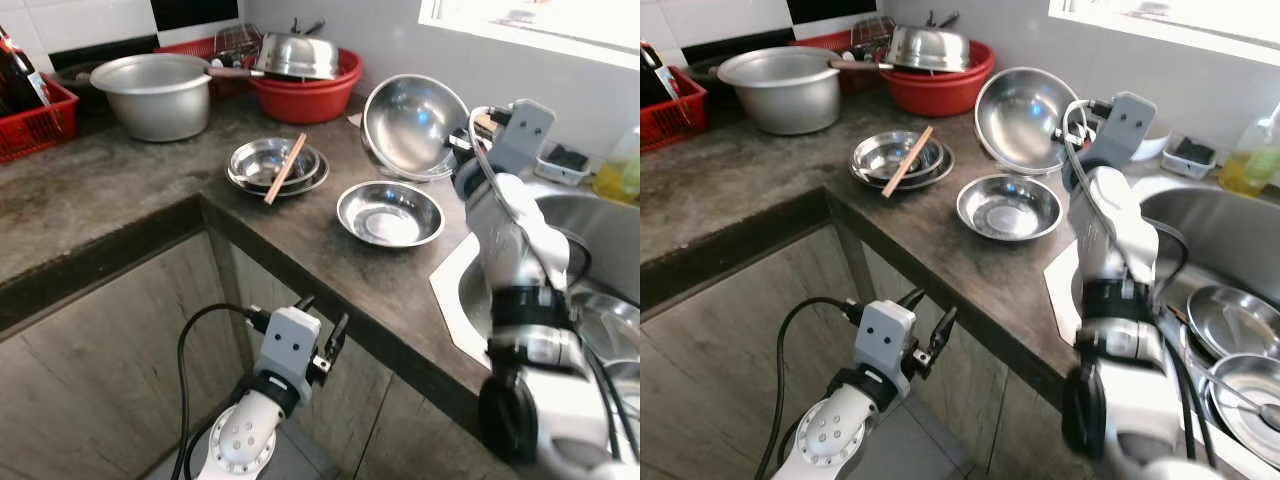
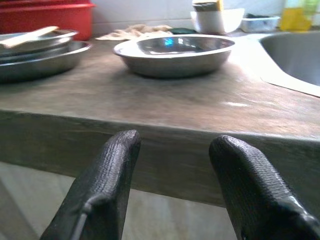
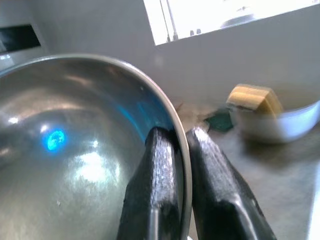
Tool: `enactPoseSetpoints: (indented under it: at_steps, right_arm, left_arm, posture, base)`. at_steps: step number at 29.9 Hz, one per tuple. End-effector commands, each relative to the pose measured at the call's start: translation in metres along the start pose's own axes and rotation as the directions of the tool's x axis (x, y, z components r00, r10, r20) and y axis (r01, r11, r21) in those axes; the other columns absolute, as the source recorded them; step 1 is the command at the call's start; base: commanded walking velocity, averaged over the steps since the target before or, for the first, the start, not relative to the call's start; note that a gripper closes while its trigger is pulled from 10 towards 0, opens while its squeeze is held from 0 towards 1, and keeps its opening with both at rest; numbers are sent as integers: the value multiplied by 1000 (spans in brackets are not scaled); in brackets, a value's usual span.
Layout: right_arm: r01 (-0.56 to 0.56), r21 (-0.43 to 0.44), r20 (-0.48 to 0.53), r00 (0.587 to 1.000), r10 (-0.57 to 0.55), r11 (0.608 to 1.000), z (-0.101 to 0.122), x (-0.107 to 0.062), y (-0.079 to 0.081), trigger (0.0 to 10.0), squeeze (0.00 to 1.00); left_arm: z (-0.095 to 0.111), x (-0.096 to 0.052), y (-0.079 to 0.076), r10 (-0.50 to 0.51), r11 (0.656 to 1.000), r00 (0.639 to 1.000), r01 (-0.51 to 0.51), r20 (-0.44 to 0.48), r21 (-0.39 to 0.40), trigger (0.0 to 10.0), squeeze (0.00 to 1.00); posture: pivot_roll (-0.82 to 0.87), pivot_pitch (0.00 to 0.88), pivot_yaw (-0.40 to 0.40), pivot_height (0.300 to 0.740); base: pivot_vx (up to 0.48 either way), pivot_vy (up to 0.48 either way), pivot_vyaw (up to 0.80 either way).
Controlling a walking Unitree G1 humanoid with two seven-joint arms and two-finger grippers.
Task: Kitchen organization
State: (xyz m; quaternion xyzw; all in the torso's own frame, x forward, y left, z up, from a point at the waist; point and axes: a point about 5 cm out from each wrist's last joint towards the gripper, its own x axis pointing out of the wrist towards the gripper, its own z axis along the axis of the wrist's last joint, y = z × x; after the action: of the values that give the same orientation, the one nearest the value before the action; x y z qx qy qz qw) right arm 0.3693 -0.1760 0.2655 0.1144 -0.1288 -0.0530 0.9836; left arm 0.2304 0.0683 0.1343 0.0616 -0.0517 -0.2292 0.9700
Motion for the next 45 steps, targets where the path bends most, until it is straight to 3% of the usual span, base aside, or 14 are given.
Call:
enactPoseSetpoints:
  at_steps: [1,2,4,5,6,10,15,23,37,38,45]
  right_arm:
    - [-4,-88,154,988,18,996,15,-23,9,0,0]
    - [-4,-88,154,988,18,996,15,-23,9,0,0]
    - [19,-152,189,982,11,988,7,-49,10,0,0]
    - [19,-152,189,982,11,988,7,-49,10,0,0]
    - [27,-178,201,980,9,984,3,-62,10,0,0]
    - [68,-220,210,978,-21,973,0,-84,5,0,0]
    - [89,-237,215,976,-37,967,2,-93,3,0,0]
    - [83,-244,202,979,-33,966,1,-96,4,0,0]
    - [52,-235,176,984,-11,970,-2,-96,11,0,0]
    - [54,-237,176,984,-12,970,-2,-96,11,0,0]
    - [56,-245,179,984,-11,968,-1,-95,12,0,0]
  left_arm:
    - [2,2,5,35,999,999,-34,13,-15,10000,0]
    - [2,2,5,35,999,999,-34,13,-15,10000,0]
    - [5,5,9,43,999,999,-42,23,-28,10000,0]
    - [5,5,9,43,999,999,-42,23,-28,10000,0]
    - [6,6,10,45,999,999,-44,27,-29,10000,0]
    - [9,9,14,52,998,998,-51,41,-34,10000,0]
    - [8,13,15,51,998,998,-49,43,-37,10000,0]
    - [9,18,16,27,999,998,-28,53,20,10000,0]
    - [6,18,27,83,996,996,-83,44,-20,10000,0]
    - [6,17,28,83,995,996,-85,42,43,10000,0]
    - [3,18,19,28,999,999,-30,27,44,10000,0]
  posture:
    - [47,3,-42,740]
    - [47,3,-42,740]
    - [44,0,-34,740]
    - [44,0,-34,740]
    - [44,0,-30,740]
    - [33,0,-19,740]
    - [20,0,-8,740]
    - [18,0,-3,740]
    - [24,0,-10,740]
    - [24,0,-9,740]
    - [18,0,-4,740]
  base:
    - [0,0,0]
    - [0,0,0]
    - [0,0,0]
    - [0,0,0]
    - [0,0,0]
    - [0,0,0]
    - [0,0,-145]
    - [0,-173,-774]
    - [0,-18,-779]
    - [0,0,-781]
    - [0,-335,-779]
